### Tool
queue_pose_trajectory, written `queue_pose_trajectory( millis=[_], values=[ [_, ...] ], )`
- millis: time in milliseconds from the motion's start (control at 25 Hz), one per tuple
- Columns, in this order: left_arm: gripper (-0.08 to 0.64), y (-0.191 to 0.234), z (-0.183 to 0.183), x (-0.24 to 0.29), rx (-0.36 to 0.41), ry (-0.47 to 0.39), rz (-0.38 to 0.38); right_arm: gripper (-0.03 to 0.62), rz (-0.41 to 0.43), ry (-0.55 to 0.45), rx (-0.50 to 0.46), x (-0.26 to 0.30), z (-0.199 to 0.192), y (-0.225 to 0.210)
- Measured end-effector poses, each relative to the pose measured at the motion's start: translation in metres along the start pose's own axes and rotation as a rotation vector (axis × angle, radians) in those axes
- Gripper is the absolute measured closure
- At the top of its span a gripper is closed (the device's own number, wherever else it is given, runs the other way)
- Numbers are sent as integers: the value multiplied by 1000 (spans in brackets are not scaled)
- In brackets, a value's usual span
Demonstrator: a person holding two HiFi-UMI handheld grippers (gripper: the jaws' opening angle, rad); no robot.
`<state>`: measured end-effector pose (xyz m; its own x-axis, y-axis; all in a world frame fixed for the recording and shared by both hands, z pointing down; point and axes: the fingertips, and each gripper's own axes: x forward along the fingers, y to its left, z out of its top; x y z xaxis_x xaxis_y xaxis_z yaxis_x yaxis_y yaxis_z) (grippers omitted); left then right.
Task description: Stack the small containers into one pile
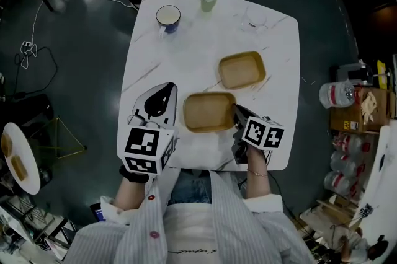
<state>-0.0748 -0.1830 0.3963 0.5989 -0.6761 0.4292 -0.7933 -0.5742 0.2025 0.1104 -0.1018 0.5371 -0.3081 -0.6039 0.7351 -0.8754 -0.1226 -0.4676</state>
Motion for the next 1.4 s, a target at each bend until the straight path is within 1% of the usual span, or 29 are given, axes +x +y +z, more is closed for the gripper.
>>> queue_pose_trajectory(
  millis=[120, 440, 840, 920, 1040, 1280, 1400],
  values=[
    [543, 0, -1, 2, 2, 3, -11, 568, -8, 0, 3, -1, -1, 0],
    [543, -3, -5, 6, -1, 14, -24, 568, -44, 7, -63, -3, 4, 0],
    [543, -5, -7, 8, -2, 18, -31, 565, -44, 46, -126, 2, 2, 5],
    [543, -6, -7, 10, -1, 18, -32, 565, -33, 51, -134, 2, 2, 6],
    [543, -8, -8, 11, -2, 16, -31, 554, -14, 55, -133, 3, 1, 8],
    [543, -14, -6, 12, -7, 17, -20, 498, -6, 51, -145, -2, 5, 8],
    [543, -18, -6, 15, -11, 21, -10, 491, 1, 43, -152, -8, 12, 5]
  ],
)
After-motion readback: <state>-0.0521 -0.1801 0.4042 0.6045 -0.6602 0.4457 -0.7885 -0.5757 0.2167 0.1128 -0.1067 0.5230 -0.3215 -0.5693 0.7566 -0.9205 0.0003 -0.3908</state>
